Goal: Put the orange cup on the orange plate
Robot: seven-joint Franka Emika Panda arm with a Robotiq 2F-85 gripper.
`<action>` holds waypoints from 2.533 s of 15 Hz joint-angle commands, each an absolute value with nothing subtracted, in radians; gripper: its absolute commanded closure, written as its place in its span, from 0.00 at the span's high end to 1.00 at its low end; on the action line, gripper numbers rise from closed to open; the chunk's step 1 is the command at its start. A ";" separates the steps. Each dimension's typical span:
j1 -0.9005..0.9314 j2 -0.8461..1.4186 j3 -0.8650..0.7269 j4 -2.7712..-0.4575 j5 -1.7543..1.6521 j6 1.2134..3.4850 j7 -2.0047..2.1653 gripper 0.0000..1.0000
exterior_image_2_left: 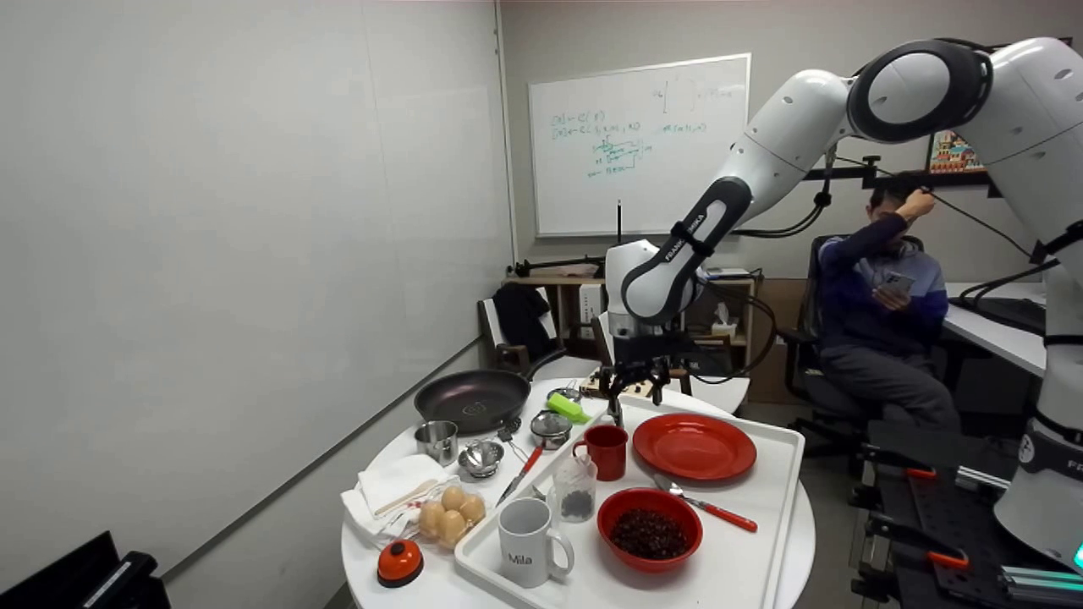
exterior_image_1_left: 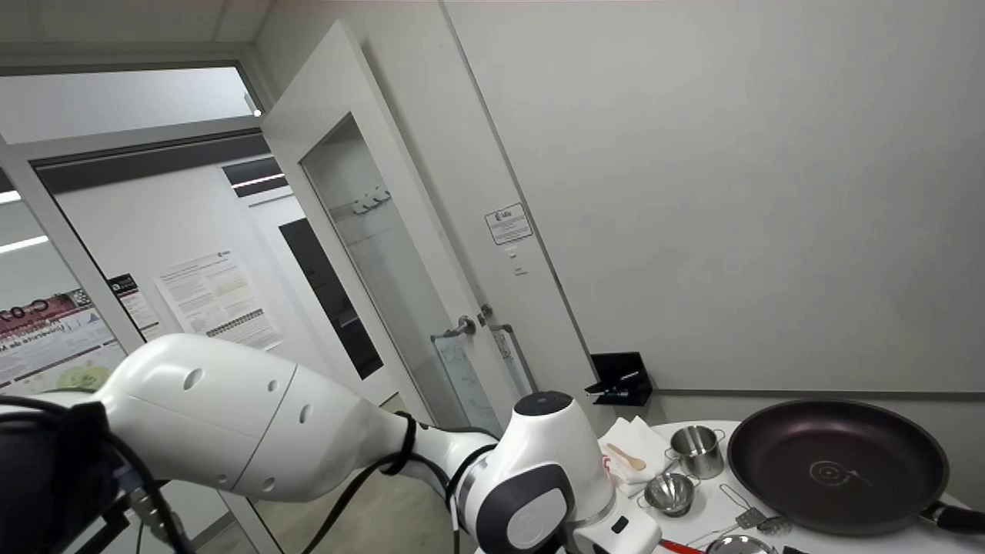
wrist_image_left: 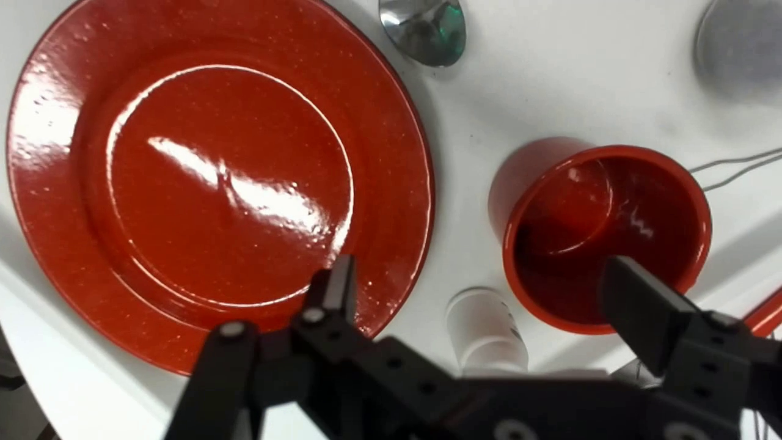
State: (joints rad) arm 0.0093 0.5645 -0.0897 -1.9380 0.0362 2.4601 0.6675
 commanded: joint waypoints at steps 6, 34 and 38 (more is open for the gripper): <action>0.037 0.606 -0.122 -1.933 0.043 2.522 0.613 1.00; 0.116 0.715 -0.198 -1.871 0.017 2.554 0.630 0.02; 0.105 0.627 -0.177 -1.922 0.037 2.580 0.607 0.05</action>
State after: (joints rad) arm 0.1126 0.6950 -0.1912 -1.8777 0.0172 2.5583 0.6297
